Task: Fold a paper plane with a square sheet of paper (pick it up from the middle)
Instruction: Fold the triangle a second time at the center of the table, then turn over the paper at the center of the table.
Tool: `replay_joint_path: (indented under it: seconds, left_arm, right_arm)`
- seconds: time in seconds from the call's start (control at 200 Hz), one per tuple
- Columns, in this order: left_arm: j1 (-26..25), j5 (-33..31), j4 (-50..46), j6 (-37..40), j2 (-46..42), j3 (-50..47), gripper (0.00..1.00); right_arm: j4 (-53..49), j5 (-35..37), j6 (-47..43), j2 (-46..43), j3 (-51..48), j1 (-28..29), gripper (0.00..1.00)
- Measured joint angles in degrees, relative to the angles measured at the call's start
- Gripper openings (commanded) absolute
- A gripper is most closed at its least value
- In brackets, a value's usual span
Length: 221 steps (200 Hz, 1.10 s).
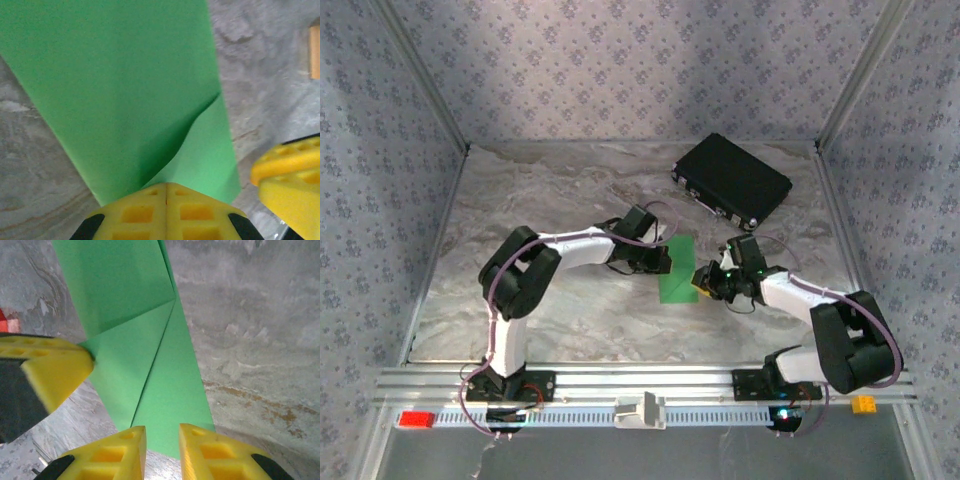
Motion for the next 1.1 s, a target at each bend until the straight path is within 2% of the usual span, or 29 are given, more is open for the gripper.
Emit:
replay_joint_path:
  seconds: [0.29, 0.69, 0.805, 1.104]
  left_arm:
    - [0.2, 0.5, 0.9, 0.7, 1.3, -0.7, 0.02]
    - [0.4, 1.1, 3.0, 0.7, 1.0, -2.0, 0.01]
    - [0.4, 1.1, 3.0, 0.7, 1.0, -2.0, 0.01]
    - [0.4, 1.1, 3.0, 0.7, 1.0, -2.1, 0.01]
  right_arm:
    - [-0.7, 0.1, 0.9, -0.2, -0.5, 1.0, 0.33]
    - [-2.3, 1.8, 1.1, 1.2, -0.3, 2.2, 0.36]
    - [-1.1, 1.7, 1.6, 1.8, -0.1, 2.3, 0.4]
    - [2.5, 1.3, 2.6, 4.8, 1.9, 2.5, 0.42]
